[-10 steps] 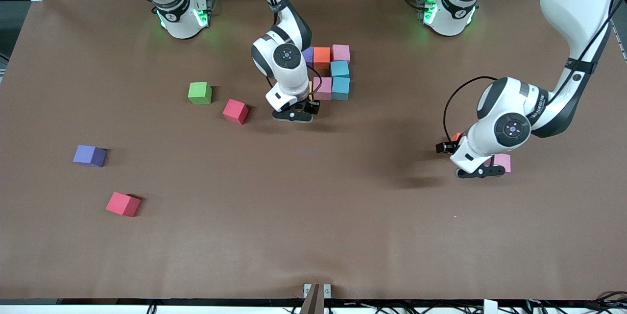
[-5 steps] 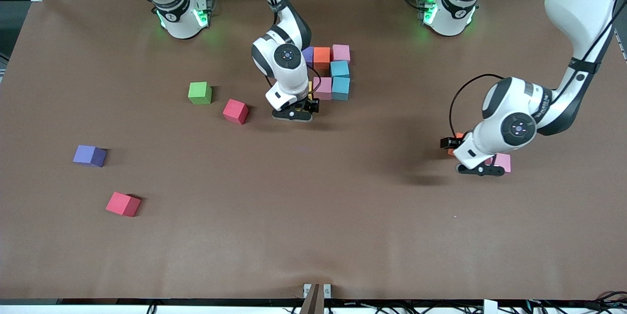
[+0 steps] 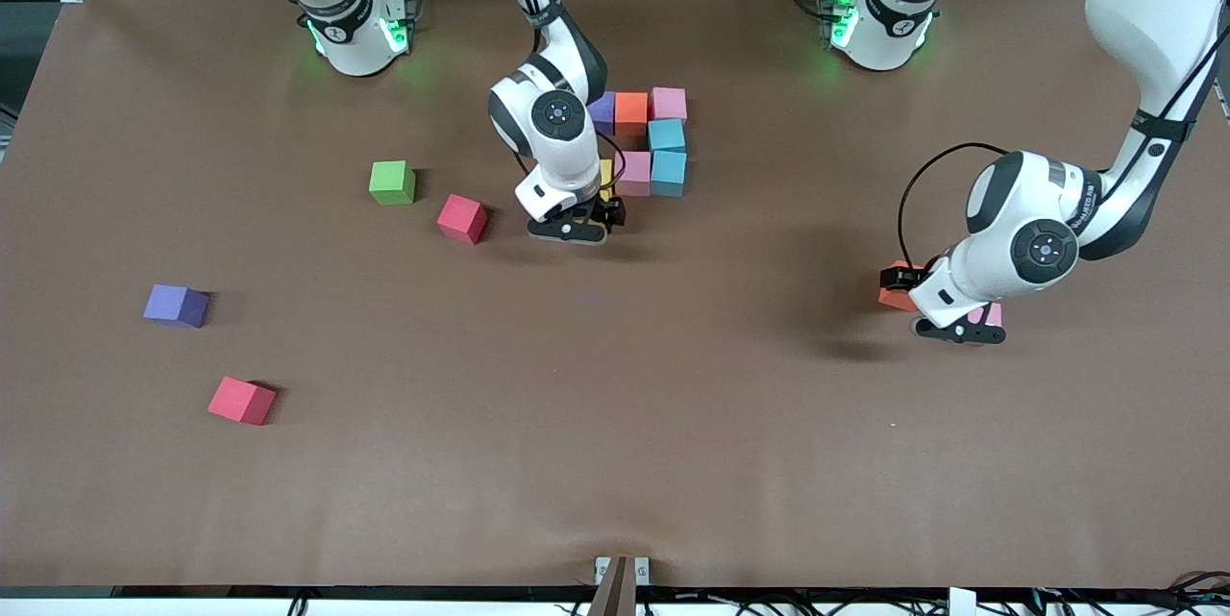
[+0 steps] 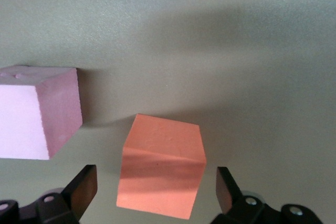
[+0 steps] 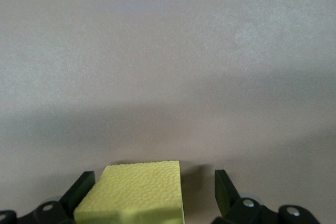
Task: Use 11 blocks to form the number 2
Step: 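Grasp the orange block with the left gripper while the right releases yellow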
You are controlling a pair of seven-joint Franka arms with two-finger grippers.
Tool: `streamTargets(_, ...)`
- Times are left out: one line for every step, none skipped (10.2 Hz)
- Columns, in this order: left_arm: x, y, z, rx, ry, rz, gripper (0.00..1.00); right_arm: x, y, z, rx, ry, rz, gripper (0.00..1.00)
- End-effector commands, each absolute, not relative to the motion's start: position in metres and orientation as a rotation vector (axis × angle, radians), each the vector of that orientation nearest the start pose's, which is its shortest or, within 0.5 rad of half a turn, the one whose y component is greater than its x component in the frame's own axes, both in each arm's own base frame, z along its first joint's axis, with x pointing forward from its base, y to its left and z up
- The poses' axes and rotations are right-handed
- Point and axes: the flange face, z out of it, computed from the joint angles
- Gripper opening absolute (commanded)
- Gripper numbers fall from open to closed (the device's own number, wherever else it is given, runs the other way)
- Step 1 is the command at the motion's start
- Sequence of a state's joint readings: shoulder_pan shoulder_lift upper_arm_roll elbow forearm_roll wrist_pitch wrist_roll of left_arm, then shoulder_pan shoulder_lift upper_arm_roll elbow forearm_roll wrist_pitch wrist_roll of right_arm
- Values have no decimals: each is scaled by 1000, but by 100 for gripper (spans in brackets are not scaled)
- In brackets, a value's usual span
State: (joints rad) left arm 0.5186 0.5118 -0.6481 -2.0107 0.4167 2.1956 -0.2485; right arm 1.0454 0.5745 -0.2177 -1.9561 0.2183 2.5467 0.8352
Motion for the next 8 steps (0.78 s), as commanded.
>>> streamTargets(573,-55,229,-3063,243,260,100,422,458,205,-3073,252,-36,100)
streamTargets(569,-56,226,-3066,249,261,100,422,459,206,-3072,249,-37,100)
streamTargets(569,-57,225,-3070,252,254,100,423,460,209,-3067,248,-42,100)
streamTargets(569,-57,224,-3070,252,256,100,424,461,210,-3064,246,-44,100)
streamTargets(568,-57,221,-3073,251,265,100,426,462,212,-3059,243,-49,100)
streamTargets(568,-58,219,-3074,253,269,100,432,462,215,-3056,253,-44,100)
streamTargets(568,-58,216,-3069,268,271,100,437,465,222,-3070,229,1,100)
streamTargets(568,-57,214,-3057,287,263,100,445,467,236,-3094,182,57,100)
